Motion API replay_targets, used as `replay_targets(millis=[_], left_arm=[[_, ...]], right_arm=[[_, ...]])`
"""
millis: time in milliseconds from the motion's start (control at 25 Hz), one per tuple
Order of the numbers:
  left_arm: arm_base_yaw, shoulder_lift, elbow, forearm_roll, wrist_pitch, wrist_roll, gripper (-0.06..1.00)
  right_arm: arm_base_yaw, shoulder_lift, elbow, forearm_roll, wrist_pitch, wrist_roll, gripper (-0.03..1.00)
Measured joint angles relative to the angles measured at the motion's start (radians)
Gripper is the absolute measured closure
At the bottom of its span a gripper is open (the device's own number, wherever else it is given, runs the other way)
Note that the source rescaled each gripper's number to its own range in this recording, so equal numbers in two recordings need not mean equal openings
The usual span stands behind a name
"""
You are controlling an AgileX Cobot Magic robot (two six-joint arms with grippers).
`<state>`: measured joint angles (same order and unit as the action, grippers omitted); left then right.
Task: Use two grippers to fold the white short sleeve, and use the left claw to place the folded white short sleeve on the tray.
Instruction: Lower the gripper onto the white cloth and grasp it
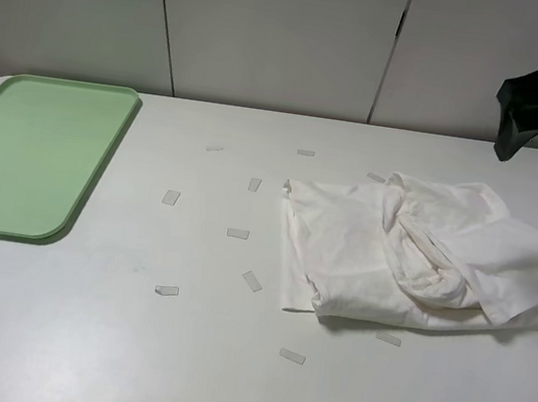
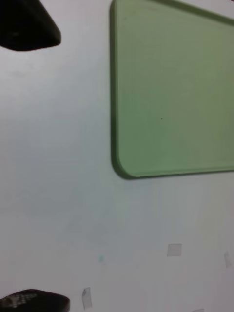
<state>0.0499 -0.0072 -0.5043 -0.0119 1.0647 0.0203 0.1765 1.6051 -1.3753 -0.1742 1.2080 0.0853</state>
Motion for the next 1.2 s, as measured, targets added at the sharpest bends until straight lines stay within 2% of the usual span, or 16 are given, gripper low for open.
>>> replay_targets(millis=[360,800,1200], left_arm=[[0.000,0.000,0.000,0.000,0.000,0.000,-0.04],[0.000,0.000,0.000,0.000,0.000,0.000,-0.04],[0.000,0.000,0.000,0.000,0.000,0.000,-0.04]], right_arm=[[0.000,-0.238,0.043,0.100,0.002,-0.024,-0.03],[0.000,-0.639,0.389,0.135,0.006,-0.037,-0.03],[0.000,-1.062,0.593,0.139,0.010,-0.037,-0.03]])
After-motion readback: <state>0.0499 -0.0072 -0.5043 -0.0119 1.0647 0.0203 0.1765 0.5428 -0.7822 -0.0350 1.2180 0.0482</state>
